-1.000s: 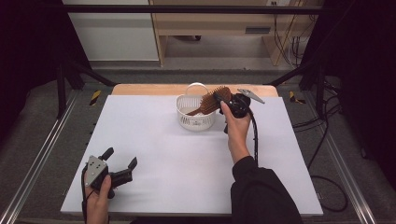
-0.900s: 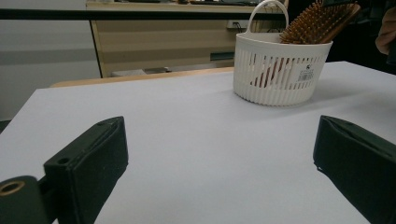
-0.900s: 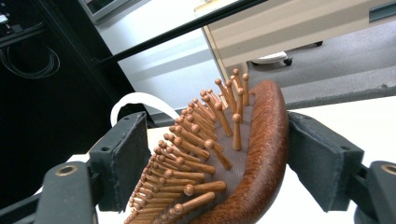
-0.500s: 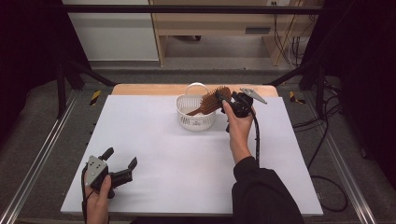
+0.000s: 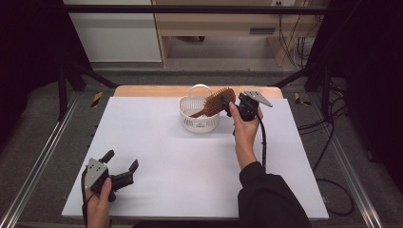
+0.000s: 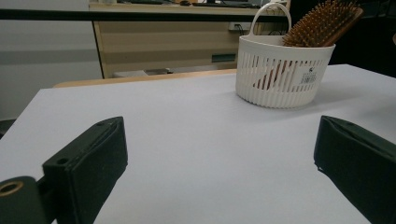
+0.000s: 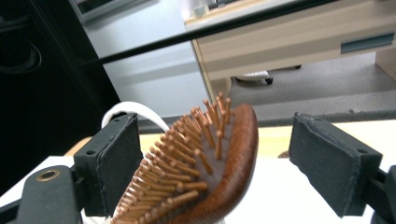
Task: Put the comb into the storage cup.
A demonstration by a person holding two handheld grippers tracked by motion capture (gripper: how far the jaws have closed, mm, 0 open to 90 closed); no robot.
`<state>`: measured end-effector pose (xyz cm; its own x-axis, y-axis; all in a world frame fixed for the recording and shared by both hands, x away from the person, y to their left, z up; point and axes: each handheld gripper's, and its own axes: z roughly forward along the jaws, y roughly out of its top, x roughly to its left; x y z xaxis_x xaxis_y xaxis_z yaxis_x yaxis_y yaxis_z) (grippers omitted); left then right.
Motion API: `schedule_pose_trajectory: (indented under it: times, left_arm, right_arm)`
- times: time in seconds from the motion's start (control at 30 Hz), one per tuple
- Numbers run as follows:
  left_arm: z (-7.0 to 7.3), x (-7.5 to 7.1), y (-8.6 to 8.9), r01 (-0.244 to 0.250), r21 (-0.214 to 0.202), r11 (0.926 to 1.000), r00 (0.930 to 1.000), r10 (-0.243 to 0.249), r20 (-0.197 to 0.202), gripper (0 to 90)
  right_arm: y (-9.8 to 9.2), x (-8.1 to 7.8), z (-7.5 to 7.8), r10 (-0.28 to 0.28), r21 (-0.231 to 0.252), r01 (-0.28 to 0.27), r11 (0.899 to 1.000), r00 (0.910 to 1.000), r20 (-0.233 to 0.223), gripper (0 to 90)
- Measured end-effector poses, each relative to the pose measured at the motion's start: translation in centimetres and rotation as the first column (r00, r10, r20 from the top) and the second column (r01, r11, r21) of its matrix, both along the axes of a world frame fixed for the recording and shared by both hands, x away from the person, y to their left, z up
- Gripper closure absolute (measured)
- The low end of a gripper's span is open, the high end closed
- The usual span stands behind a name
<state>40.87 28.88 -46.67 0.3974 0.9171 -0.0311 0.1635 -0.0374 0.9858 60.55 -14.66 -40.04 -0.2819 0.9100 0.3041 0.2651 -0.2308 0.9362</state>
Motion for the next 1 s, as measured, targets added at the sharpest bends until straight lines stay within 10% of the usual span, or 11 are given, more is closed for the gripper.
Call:
schedule_pose_trajectory:
  times: [0.63,1.0]
  left_arm:
    - [-0.2,0.3,0.5,-0.064,0.01,0.9979,0.9978,0.064,0.017,2.4]
    - [-0.1,0.2,0.3,-0.046,0.022,0.9987,0.9988,0.045,0.02,2.2]
  right_arm:
    - [-2.6,-0.5,0.7,0.051,0.046,-0.051,0.998,0.9987,0.006,17.0]
    - [-2.4,-0.8,1.4,0.037,-0.064,-0.034,0.997,0.9984,0.043,9.0]
